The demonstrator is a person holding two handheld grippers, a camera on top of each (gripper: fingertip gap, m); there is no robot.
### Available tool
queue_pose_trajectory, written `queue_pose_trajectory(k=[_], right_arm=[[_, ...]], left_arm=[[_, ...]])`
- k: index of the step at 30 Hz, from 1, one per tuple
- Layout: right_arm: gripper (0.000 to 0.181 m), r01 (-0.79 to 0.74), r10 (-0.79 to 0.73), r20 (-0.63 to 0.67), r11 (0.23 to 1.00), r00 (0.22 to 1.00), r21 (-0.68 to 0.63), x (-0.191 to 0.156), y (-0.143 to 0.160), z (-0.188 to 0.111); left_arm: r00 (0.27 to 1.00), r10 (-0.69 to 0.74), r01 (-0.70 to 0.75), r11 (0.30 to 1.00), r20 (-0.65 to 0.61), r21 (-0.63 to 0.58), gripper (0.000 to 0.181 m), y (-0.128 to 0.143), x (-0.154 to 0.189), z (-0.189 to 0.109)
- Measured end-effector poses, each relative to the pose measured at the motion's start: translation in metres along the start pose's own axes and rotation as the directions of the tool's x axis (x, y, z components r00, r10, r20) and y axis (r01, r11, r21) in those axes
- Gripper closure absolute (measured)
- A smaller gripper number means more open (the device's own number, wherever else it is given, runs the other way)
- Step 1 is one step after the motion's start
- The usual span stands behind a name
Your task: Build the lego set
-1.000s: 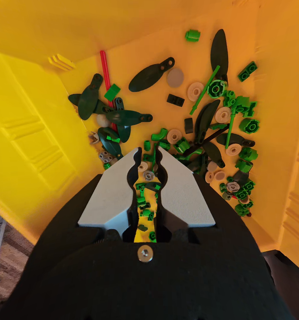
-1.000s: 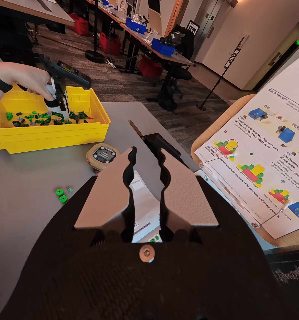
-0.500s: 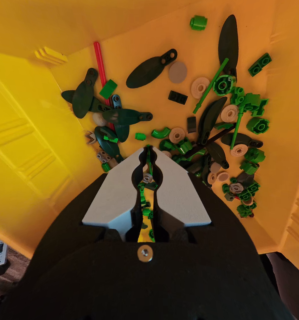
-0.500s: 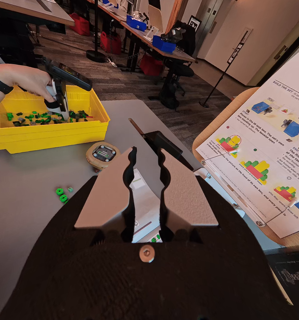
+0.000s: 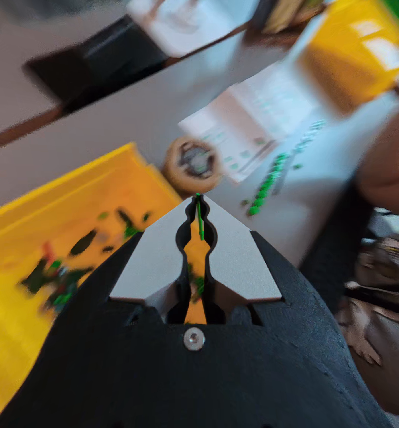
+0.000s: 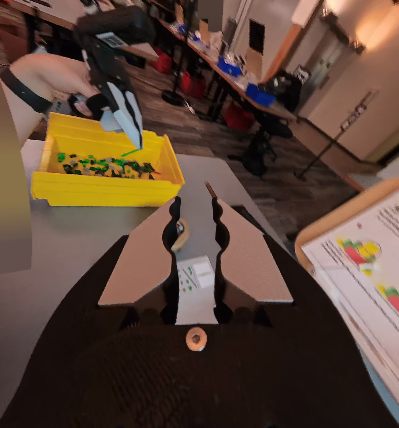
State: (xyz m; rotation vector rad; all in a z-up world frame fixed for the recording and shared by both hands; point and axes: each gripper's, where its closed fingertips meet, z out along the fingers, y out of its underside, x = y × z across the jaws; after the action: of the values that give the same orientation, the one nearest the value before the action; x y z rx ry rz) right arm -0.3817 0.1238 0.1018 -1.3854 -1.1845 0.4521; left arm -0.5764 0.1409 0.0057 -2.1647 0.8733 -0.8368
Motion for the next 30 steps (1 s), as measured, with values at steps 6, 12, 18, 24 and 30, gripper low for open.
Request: queue_pose_trajectory(k=[6, 12, 18, 24, 30], right_arm=[[0.151, 0.233, -0.250, 0.068, 0.952, 0.966, 0.196, -0.070, -0.028, 0.037], [0.150, 0.139, -0.174, 0.181, 0.973, 0.968, 0.186, -0.094, -0.026, 0.050], [0.149, 0.048, -0.052, 0.239, 0.999, 0.970, 0.026, -0.084, 0.006, 0.062], [0.149, 0.079, -0.066, 0.233, 0.996, 0.970, -0.048, -0.084, 0.023, 0.072], [0.149, 0.106, -0.087, 0.229, 0.992, 0.970, -0.074, -0.081, 0.028, 0.071]], left_arm=[[0.871, 0.143, -0.037, 0.973, -0.469, 0.228, 0.181, -0.044, 0.116, -0.008], [0.820, 0.117, -0.014, 0.982, -0.560, 0.186, 0.181, -0.040, 0.129, -0.004], [0.980, 0.099, -0.066, 0.980, 0.171, -0.185, 0.180, 0.032, -0.008, -0.007], [0.922, 0.014, 0.232, 0.782, 0.387, -0.579, 0.181, 0.128, -0.078, -0.003], [0.928, -0.030, 0.295, 0.670, 0.373, -0.681, 0.180, 0.162, -0.090, 0.016]])
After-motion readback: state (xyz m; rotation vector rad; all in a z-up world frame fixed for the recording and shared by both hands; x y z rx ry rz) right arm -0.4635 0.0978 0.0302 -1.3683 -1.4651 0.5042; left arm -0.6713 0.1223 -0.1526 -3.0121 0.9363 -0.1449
